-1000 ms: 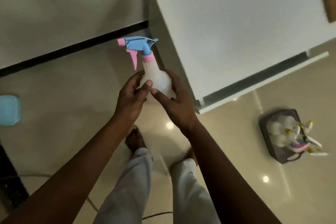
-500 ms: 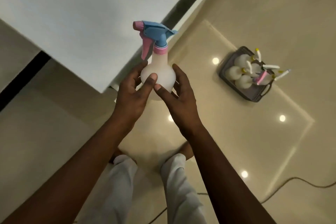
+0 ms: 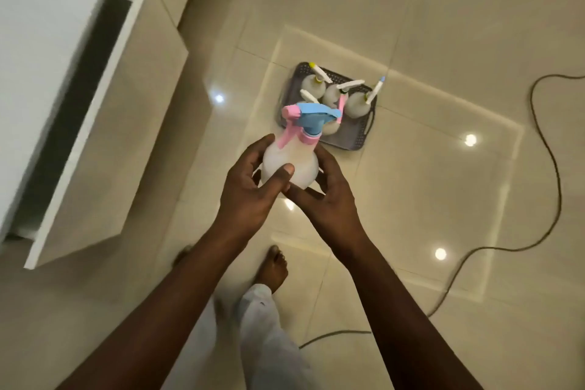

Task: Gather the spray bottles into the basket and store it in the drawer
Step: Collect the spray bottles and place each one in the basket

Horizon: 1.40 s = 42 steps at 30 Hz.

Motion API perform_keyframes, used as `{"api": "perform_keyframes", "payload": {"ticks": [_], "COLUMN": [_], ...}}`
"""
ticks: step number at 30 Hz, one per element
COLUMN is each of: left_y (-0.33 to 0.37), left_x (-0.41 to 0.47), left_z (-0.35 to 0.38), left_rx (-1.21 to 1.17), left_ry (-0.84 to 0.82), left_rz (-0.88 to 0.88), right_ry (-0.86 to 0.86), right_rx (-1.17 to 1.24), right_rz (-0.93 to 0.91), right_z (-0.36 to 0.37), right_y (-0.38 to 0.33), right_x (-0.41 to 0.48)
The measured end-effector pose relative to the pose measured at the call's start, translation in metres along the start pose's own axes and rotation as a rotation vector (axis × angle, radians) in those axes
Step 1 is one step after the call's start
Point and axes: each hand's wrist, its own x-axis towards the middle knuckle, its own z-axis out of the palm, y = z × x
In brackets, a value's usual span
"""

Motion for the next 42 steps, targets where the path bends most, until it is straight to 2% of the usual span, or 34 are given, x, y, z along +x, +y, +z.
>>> {"api": "perform_keyframes", "payload": {"ticks": [6,12,18,23,29,31,37,42], "left_y": [0.004,0.005,0.004,-0.018,-0.056,-0.075,-0.129,-0.164], "left_x": [0.037,0.083,0.124,0.158,0.199,0.213,0.252,0.282], "left_z": [0.082,0.132,0.17,0.204,0.249,0.265,0.301,0.322], "left_rx": [0.076,0.186,0.169,0.061,-0.012,-0.033,-0.109,-0.118], "left_ry": [-0.168,-0.318,-0.348,-0.173,-0.076,-0.042,0.077,0.12], "left_rz": [0.011,-0.061,-0.135,-0.342,-0.571,-0.594,-0.68,-0.714], "right_ry": [0.111,0.192,0.134,0.071,-0.017,-0.045,-0.077,-0.17], "right_rx": [-0.009,-0.069,-0.24,-0.299,-0.391,-0.381,-0.463,-0.513], "right_rz": [0.038,0.096,0.114,0.09,0.163,0.153,-0.058,-0.095], "right_z": [-0.069,-0.116,-0.155,-0.177,-0.192,-0.198,-0.21,-0.216], "right_y": [0.031,0.044,0.064,0.093,0.167,0.195,0.248,0.282], "right_x": [0.033,0.066,0.109,0.15,0.207,0.227,0.287,0.331]}}
